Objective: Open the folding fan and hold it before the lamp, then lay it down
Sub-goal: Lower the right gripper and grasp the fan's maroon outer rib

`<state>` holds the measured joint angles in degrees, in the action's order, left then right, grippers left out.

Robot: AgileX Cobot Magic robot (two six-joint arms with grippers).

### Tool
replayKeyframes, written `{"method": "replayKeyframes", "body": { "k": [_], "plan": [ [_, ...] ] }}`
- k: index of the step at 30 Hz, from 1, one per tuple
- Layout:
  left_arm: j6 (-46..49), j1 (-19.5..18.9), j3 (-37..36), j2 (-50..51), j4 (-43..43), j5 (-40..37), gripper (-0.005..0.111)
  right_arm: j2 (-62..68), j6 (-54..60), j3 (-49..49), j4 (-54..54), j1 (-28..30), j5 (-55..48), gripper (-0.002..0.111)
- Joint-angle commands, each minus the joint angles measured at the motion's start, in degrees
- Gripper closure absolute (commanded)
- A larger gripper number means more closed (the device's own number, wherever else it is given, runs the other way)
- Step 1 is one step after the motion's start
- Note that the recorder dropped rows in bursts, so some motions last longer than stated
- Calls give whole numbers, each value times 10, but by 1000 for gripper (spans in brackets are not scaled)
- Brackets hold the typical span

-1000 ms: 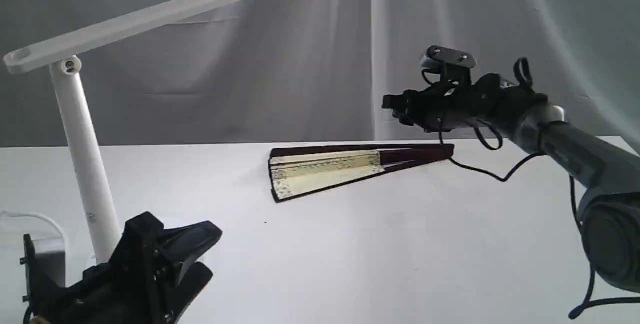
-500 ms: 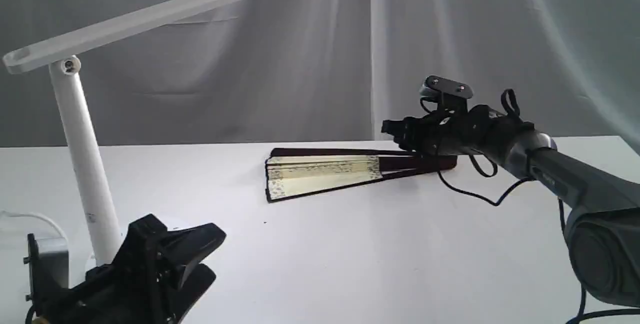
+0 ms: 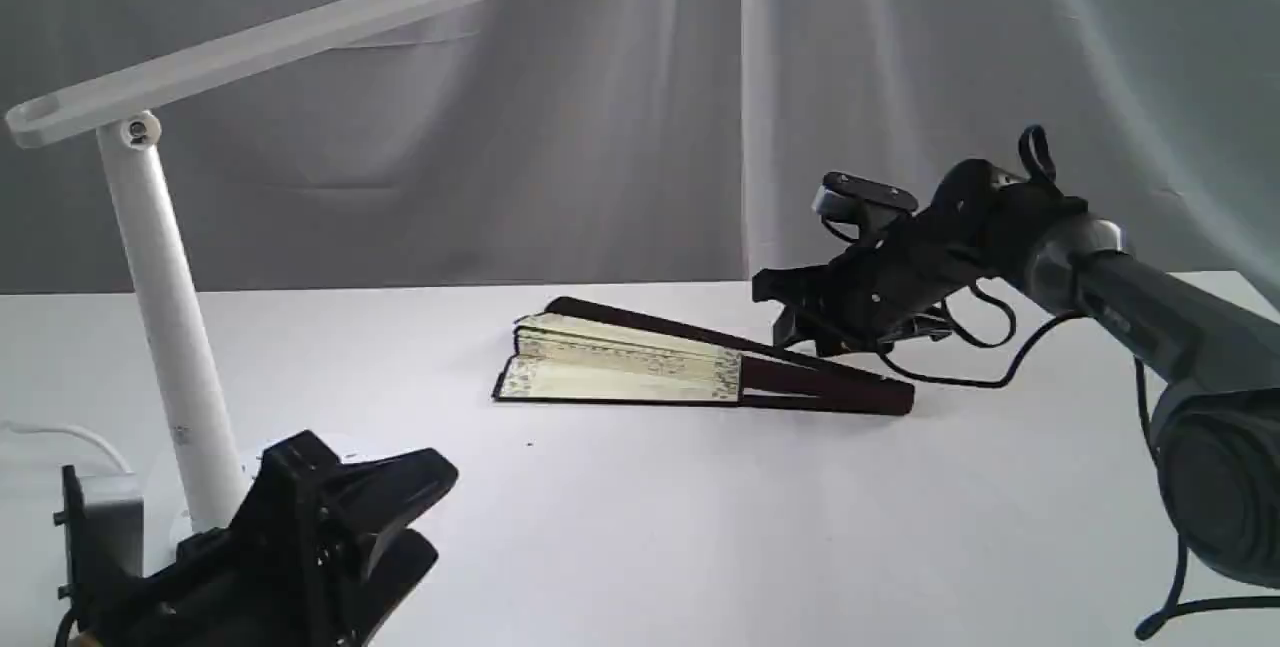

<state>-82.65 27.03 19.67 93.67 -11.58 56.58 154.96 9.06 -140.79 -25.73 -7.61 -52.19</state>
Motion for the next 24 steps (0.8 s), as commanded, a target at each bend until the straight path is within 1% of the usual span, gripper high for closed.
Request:
{"method": "replayKeyframes", "body": {
  "k": [1,4,8,10,12,16,19,24],
  "plan": [
    [-13,3,3,-2,-15,5,53,-23,11,3,-26,1,-45,67],
    [-13,3,3,-2,-27,5,53,-34,32,3,-54,2,-58,66],
    [-13,3,3,-2,-39,5,53,-37,44,3,-62,3,-52,59],
    [-13,3,3,-2,-41,5,53,-34,44,3,-62,5,-49,57],
    [-13,3,3,-2,-41,5,53,-32,44,3,-62,8,-51,57],
    [-15,3,3,-2,-43,5,53,-24,44,3,-61,10,-90,57],
    [-33,3,3,-2,-43,5,53,-18,44,3,-48,10,-102,57],
    [-50,3,3,-2,-43,5,53,-15,42,3,1,9,-100,63]
  ]
}}
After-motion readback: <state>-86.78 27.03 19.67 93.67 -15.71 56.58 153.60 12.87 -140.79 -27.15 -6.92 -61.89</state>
